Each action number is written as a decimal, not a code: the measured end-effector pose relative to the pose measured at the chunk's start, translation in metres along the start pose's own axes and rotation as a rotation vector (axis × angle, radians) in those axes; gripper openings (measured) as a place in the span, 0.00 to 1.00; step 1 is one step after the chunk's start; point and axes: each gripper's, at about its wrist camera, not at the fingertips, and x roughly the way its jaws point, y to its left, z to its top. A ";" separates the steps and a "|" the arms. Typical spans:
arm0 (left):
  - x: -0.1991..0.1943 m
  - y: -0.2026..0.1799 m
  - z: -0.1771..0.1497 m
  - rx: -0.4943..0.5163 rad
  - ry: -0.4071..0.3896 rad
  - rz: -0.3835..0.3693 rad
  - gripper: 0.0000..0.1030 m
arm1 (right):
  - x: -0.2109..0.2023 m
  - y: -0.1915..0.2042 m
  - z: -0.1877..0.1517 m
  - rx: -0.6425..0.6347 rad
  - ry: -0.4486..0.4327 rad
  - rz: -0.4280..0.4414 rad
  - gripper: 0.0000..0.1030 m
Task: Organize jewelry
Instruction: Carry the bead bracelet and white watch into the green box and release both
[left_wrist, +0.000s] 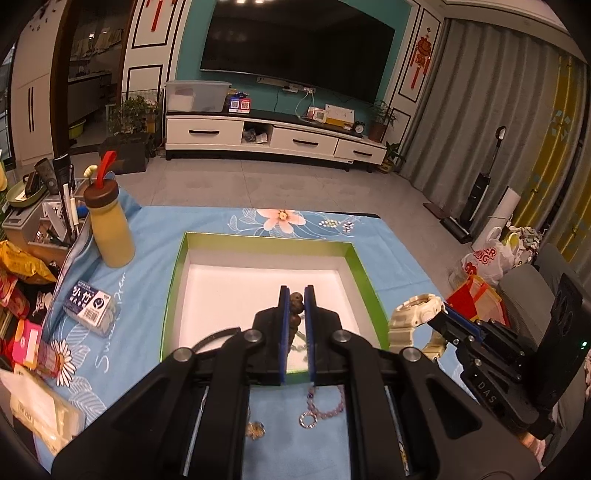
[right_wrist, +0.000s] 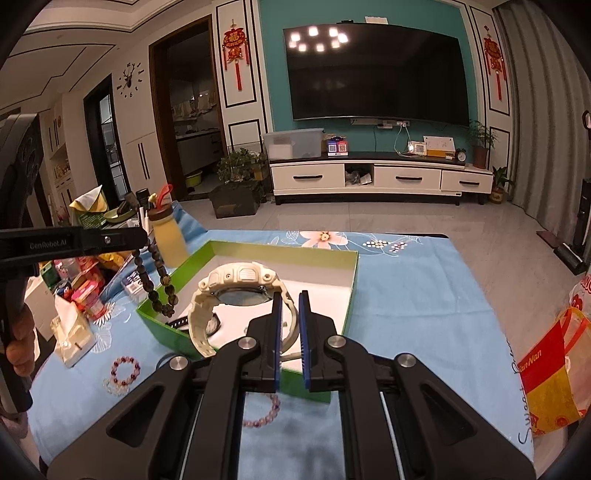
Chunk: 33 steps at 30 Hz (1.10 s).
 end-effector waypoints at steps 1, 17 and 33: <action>0.006 0.001 0.002 -0.001 0.010 0.000 0.07 | 0.006 -0.001 0.002 0.008 0.008 0.005 0.08; 0.098 0.015 -0.004 0.010 0.165 0.133 0.07 | 0.097 -0.001 -0.009 0.036 0.212 -0.039 0.08; 0.097 0.010 -0.011 0.001 0.167 0.227 0.52 | 0.083 -0.026 -0.014 0.202 0.190 -0.009 0.22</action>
